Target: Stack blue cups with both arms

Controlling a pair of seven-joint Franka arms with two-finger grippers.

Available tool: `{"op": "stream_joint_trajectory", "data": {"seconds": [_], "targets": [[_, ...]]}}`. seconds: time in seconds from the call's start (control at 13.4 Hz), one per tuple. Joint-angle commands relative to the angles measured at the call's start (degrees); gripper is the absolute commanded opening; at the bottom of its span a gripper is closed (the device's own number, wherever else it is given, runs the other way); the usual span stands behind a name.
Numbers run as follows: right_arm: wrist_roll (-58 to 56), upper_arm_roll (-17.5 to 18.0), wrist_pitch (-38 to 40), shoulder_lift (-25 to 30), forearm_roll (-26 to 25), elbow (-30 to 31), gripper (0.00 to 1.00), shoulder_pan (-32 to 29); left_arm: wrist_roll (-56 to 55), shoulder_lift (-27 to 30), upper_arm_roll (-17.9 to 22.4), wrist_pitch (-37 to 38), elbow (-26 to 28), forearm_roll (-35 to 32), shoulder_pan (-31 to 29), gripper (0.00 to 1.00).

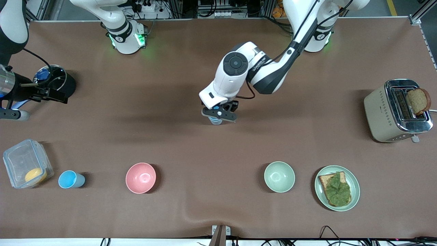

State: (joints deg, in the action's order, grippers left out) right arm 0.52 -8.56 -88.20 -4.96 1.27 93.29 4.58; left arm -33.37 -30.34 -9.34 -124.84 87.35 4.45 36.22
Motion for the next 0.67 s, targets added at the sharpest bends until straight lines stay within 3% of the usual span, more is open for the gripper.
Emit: {"op": "stream_joint_trajectory", "data": {"seconds": [0.0,0.22,0.45,0.6], "targets": [[-0.26,0.13,0.22,0.91,-0.91,0.49,1.0,-0.01,1.72,11.31,0.73,0.48,8.69,-1.28,-8.23,1.0],[-0.34,0.13,0.22,0.91,-0.91,0.49,1.0,-0.01,5.66,22.48,0.73,5.28,16.61,-1.46,-17.48,1.0],[-0.34,0.13,0.31,0.91,-0.91,0.49,1.0,-0.01,15.22,29.96,0.64,17.23,18.2,-1.46,-25.55,1.0],[-0.26,0.13,0.31,0.91,-0.91,0.49,1.0,-0.01,23.66,34.01,0.64,20.68,19.34,-1.37,-33.02,1.0]]}}
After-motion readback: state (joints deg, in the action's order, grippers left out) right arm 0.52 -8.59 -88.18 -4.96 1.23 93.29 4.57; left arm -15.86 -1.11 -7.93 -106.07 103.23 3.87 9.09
